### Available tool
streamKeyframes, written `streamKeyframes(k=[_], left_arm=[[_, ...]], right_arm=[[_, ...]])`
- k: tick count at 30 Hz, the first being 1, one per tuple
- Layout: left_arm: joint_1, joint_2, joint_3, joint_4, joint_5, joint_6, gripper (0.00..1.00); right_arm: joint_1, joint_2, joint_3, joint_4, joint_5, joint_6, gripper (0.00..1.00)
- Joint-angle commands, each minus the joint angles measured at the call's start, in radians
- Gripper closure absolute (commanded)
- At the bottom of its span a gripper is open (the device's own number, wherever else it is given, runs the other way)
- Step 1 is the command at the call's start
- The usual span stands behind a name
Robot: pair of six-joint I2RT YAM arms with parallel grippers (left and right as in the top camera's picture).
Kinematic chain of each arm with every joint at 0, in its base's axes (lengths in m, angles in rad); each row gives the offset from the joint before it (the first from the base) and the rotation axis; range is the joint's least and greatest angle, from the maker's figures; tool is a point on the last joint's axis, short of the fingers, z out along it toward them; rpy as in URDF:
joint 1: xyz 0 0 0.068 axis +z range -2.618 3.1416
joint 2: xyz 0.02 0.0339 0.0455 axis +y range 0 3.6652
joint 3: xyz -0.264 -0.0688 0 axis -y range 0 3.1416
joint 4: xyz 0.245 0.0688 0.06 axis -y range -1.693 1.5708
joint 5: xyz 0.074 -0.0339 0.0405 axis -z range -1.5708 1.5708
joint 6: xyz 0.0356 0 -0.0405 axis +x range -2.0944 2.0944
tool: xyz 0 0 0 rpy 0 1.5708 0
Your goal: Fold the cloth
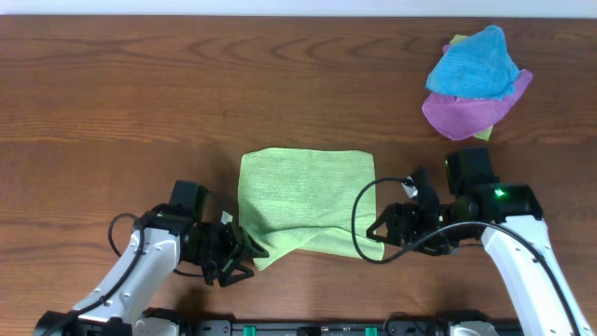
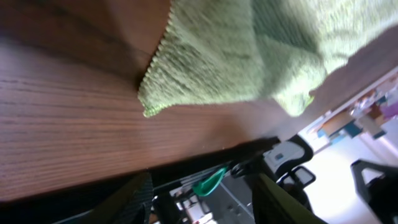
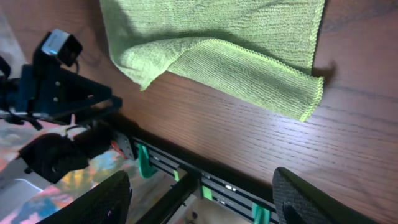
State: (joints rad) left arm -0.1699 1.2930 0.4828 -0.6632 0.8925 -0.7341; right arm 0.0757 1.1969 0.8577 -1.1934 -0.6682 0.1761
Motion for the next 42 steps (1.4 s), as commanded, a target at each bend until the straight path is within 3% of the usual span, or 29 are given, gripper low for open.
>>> streamKeyframes(k=[1, 6, 14, 21, 23, 29, 36, 42], left_arm=[[0.006, -0.006, -0.014, 0.024, -0.053, -0.115, 0.45], [0.006, -0.006, -0.019, 0.094, -0.128, -0.199, 0.41], [-0.02, -0.005, -0.021, 0.245, -0.208, -0.34, 0.26], [-0.101, -0.005, -0.021, 0.279, -0.257, -0.409, 0.26], [-0.122, -0.005, -0.022, 0.279, -0.27, -0.415, 0.3], [-0.138, -0.005, -0.022, 0.279, -0.294, -0.415, 0.64], [-0.138, 0.01, -0.022, 0.279, -0.301, -0.394, 0.94], [-0.137, 0.022, -0.022, 0.282, -0.288, -0.369, 0.94]], right_arm=[[-0.018, -0.019, -0.016, 0.005, -0.06, 0.001, 0.27], [-0.018, -0.019, -0.016, 0.007, -0.068, -0.017, 0.27], [-0.018, -0.019, -0.016, 0.024, -0.069, -0.016, 0.28], [-0.018, -0.019, -0.016, 0.031, -0.07, -0.016, 0.29], [-0.018, -0.019, -0.016, 0.031, -0.07, -0.016, 0.3], [-0.018, -0.019, -0.016, 0.028, -0.07, -0.016, 0.31], [-0.018, -0.019, -0.017, 0.007, -0.069, -0.026, 0.32], [-0.018, -0.019, -0.09, 0.018, -0.069, -0.01, 0.31]])
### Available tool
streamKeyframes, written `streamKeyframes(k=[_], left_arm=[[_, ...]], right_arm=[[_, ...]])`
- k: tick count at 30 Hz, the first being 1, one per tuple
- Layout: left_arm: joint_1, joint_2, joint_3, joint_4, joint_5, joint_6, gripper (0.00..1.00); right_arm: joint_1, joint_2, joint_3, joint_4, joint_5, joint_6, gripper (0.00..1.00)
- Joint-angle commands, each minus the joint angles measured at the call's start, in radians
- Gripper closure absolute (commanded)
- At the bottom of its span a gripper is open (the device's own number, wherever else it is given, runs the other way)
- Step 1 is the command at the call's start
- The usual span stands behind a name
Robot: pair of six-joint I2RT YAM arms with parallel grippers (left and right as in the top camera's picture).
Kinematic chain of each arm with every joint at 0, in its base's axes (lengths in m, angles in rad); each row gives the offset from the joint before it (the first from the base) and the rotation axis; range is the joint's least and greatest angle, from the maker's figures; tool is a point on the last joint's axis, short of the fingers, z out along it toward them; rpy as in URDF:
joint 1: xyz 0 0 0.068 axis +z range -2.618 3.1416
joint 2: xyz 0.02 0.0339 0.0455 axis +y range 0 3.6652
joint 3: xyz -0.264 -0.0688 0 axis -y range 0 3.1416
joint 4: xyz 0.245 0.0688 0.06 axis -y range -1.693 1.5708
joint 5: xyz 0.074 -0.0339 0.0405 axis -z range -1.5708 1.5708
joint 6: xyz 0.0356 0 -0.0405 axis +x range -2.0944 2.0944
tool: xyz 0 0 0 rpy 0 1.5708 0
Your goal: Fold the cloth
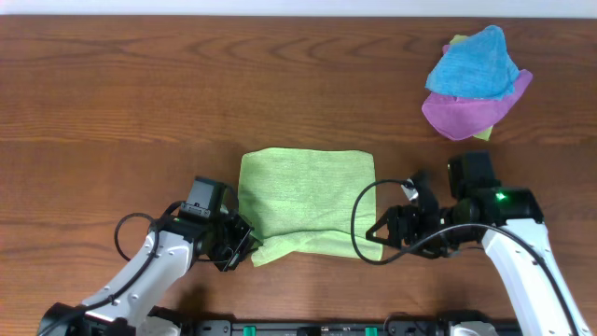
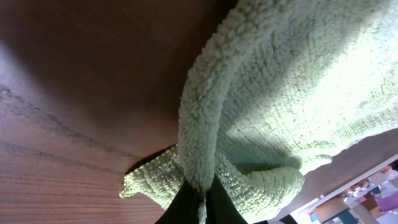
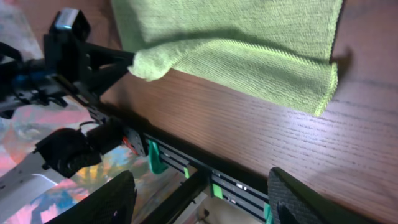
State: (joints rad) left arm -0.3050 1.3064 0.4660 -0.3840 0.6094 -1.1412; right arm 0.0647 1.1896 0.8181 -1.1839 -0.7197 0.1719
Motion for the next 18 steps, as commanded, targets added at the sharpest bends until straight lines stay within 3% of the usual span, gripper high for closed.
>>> streamKeyframes(k=[1, 12, 18], left_arm=[[-0.002, 0.009, -0.005, 0.004, 0.0, 0.049, 0.94], [-0.002, 0.009, -0.005, -0.002, 0.1, 0.169, 0.94], [-0.002, 0.009, -0.005, -0.009, 0.137, 0.243, 0.94]], right_arm=[[-0.007, -0.011, -0.075, 0.024, -0.018, 0.014, 0.3], [-0.007, -0.011, -0.251, 0.22, -0.068, 0.259, 0.29], [-0.007, -0.011, -0.256, 0.336, -0.063, 0.294, 0.3]])
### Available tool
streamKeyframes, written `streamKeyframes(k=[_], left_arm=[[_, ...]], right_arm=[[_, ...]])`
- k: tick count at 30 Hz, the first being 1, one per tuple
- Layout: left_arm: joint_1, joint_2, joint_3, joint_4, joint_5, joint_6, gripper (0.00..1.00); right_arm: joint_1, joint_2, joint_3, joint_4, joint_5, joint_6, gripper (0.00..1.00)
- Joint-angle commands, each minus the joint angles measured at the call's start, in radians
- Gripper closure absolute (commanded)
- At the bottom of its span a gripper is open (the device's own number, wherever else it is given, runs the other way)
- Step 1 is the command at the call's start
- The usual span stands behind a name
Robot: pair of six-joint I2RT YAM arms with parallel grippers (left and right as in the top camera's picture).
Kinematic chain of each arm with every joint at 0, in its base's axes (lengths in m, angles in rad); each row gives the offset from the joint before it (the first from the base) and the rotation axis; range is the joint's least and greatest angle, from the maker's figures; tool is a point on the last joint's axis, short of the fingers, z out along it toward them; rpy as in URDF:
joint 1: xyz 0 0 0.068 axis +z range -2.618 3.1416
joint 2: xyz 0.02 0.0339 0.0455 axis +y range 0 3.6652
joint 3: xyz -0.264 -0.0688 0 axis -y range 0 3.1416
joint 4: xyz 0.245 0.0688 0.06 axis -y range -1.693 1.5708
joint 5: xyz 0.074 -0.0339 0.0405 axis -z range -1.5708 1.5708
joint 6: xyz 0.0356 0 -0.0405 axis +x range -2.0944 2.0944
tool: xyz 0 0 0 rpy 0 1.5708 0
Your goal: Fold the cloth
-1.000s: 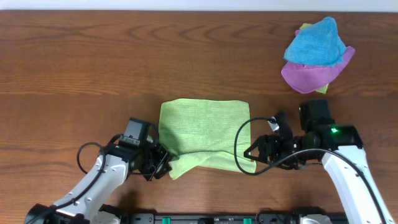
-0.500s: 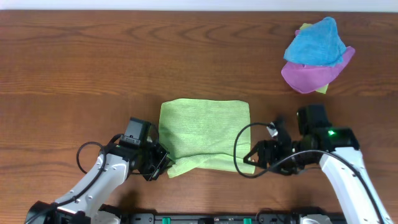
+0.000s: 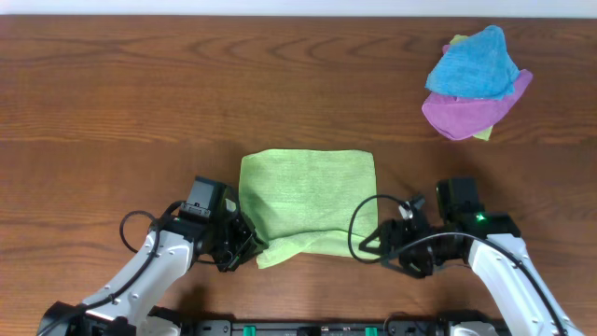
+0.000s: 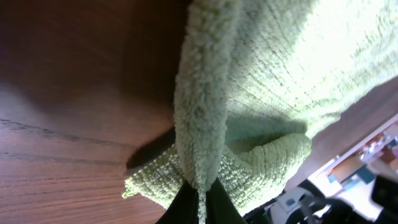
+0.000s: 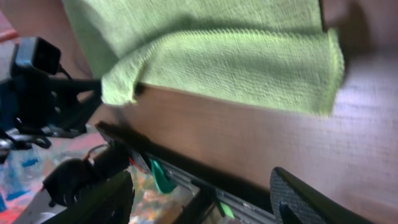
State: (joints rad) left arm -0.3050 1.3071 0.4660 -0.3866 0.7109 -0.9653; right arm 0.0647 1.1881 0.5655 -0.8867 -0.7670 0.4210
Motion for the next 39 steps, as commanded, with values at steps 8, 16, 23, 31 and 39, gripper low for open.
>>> streamKeyframes(k=[8, 16, 23, 31, 39], left_arm=[[-0.002, 0.008, -0.005, -0.031, 0.07, 0.155, 0.94], [-0.002, 0.007, 0.055, -0.032, 0.102, 0.238, 0.51], [0.023, 0.007, 0.151, -0.032, 0.033, 0.256, 0.48], [0.128, 0.007, 0.187, -0.032, -0.05, 0.26, 0.39], [0.16, 0.011, 0.187, -0.012, -0.237, 0.262, 0.27]], right_arm=[[0.007, 0.034, -0.003, 0.381, 0.043, 0.044, 0.35], [0.029, 0.221, -0.002, 0.671, 0.115, -0.012, 0.34], [0.028, 0.341, 0.013, 0.791, 0.21, -0.095, 0.36], [0.028, 0.357, 0.049, 0.794, 0.323, -0.135, 0.39], [0.028, 0.387, 0.05, 0.852, 0.375, -0.142, 0.4]])
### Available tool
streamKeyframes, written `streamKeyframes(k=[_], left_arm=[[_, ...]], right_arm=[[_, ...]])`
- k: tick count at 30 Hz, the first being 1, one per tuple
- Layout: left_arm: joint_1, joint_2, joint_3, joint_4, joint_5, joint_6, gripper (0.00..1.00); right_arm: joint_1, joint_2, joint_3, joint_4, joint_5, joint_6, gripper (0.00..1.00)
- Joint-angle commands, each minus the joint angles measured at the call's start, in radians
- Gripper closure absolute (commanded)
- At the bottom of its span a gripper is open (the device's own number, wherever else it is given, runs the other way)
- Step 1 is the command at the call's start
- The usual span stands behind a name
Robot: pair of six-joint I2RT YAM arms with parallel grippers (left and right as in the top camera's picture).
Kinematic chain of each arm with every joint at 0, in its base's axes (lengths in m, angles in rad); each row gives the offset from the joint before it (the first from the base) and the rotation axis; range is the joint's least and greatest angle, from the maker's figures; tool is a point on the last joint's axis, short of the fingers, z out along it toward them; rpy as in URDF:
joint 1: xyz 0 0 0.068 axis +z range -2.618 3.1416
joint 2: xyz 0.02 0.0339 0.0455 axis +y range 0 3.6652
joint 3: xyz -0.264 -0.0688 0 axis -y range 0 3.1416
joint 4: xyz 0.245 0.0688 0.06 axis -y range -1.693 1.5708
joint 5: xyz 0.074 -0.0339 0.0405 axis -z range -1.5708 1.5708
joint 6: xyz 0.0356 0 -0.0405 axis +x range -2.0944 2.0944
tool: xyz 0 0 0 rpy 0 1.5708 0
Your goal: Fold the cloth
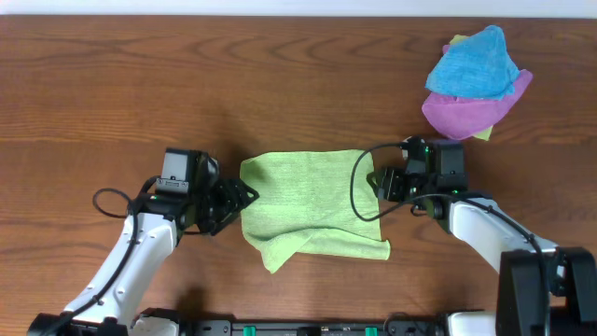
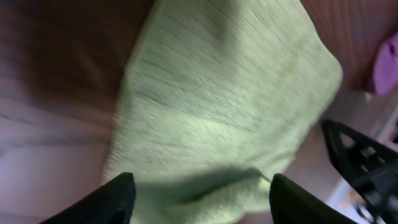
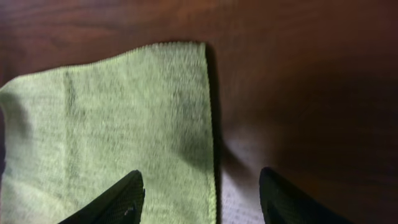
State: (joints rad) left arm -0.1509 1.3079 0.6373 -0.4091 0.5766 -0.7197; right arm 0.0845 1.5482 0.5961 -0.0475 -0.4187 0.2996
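A light green cloth [image 1: 308,201] lies on the wooden table [image 1: 140,93], flat at the back and rumpled along its front edge. My left gripper [image 1: 241,196] stands open at the cloth's left edge; in the left wrist view the cloth [image 2: 224,106] fills the space between the spread fingers [image 2: 118,198]. My right gripper [image 1: 376,182] is open at the cloth's right edge, near the far right corner. In the right wrist view that edge of the cloth [image 3: 124,118] runs down between the two fingers [image 3: 292,199]. Neither gripper holds anything.
A pile of blue [image 1: 471,65], purple [image 1: 466,112] and yellow-green cloths sits at the table's back right. Bare wood surrounds the green cloth. Cables loop from both wrists over the cloth's sides.
My left gripper was shut on the cloth's front left corner; now it is open and farther back at the left edge. The right gripper has moved from the front right corner to the far right corner.
Both grippers were open at the cloth's front corners. Then my left gripper was shut on the front left corner and stayed so, with the right open at the front right. Now both are open at the cloth's sides, farther back, and the front edge lies rumpled.
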Motion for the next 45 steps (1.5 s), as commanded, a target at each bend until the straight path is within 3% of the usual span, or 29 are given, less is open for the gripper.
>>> streamKeyframes(k=[1, 14, 22, 31, 35, 39, 41, 43, 45], left_arm=[[0.006, 0.014, 0.016, 0.023, -0.121, 0.016, 0.26], [0.006, 0.269, 0.016, 0.367, -0.157, -0.117, 0.23], [0.006, 0.373, 0.016, 0.468, -0.158, -0.124, 0.25], [-0.001, 0.435, 0.016, 0.501, -0.145, -0.134, 0.39], [-0.02, 0.462, 0.016, 0.516, -0.138, -0.134, 0.57], [-0.045, 0.488, 0.016, 0.532, -0.136, -0.134, 0.8], [-0.051, 0.502, 0.016, 0.534, -0.132, -0.134, 0.91], [-0.052, 0.509, 0.016, 0.542, -0.132, -0.134, 0.94], [-0.052, 0.51, 0.016, 0.571, -0.132, -0.134, 0.94]], right_arm=[[0.009, 0.043, 0.021, 0.022, 0.026, -0.02, 0.4], [0.009, 0.219, 0.114, 0.04, -0.046, -0.02, 0.41], [0.05, 0.221, 0.129, 0.04, -0.056, -0.02, 0.43], [0.122, 0.221, 0.129, 0.039, -0.018, -0.021, 0.44], [0.126, 0.222, 0.129, 0.033, -0.003, -0.021, 0.45], [0.126, 0.222, 0.129, 0.032, -0.003, -0.021, 0.55], [0.126, 0.222, 0.129, 0.033, -0.003, -0.021, 0.64], [0.126, 0.221, 0.129, 0.041, -0.003, -0.021, 0.76], [0.126, 0.221, 0.129, 0.066, -0.003, -0.021, 0.94]])
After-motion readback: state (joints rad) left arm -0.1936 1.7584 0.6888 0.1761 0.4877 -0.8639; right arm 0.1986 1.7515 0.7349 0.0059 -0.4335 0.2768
